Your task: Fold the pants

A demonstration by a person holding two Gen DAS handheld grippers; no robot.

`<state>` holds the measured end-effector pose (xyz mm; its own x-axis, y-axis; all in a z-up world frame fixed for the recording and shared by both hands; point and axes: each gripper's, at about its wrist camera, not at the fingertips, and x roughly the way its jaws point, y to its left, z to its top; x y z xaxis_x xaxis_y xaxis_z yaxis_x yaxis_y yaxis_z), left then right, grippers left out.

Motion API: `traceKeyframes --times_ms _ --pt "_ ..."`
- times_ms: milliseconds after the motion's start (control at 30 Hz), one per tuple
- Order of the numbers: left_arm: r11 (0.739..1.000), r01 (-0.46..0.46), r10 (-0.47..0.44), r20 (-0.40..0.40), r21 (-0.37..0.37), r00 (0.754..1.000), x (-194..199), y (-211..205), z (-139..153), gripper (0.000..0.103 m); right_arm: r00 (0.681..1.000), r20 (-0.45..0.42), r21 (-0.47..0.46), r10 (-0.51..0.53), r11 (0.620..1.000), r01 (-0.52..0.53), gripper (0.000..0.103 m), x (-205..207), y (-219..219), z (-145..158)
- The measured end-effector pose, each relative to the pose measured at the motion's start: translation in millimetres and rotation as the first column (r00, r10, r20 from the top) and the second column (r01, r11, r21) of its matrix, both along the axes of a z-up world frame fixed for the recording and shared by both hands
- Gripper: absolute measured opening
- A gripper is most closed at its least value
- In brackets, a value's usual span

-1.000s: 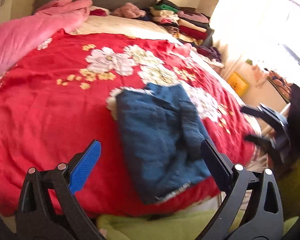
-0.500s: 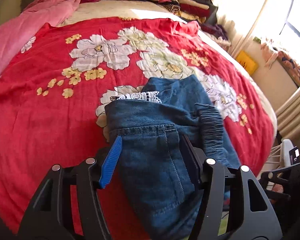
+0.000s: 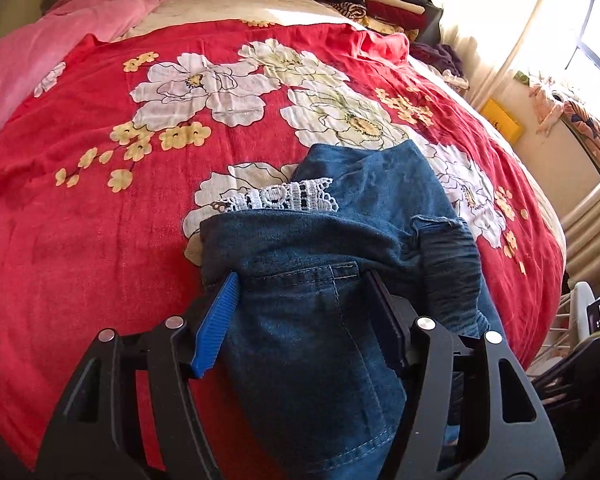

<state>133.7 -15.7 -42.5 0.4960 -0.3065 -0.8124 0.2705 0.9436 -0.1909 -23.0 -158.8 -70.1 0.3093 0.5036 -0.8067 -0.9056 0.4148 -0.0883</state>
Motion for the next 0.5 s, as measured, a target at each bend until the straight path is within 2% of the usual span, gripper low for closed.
traceKeyframes --times_ms 67,167,367,500 --pt "1.0 -0.008 0.008 0.002 -0.007 1.0 0 0 -1 0.056 1.0 -0.008 0.015 -0.022 1.0 0.022 0.005 -1 -2 -3" --pt "1.0 -0.007 0.007 0.019 0.0 1.0 -4 -1 3 0.058 0.996 -0.071 0.108 -0.05 0.992 0.058 0.008 0 -17 11" --pt "1.0 -0.024 0.024 0.037 -0.004 0.999 -9 -1 10 0.066 0.989 -0.081 0.203 -0.123 0.97 0.137 0.009 9 -43 40" --pt "0.999 -0.036 0.036 0.056 -0.012 0.998 -16 -1 18 0.069 0.986 -0.065 0.254 -0.157 0.952 0.168 0.025 7 -62 54"
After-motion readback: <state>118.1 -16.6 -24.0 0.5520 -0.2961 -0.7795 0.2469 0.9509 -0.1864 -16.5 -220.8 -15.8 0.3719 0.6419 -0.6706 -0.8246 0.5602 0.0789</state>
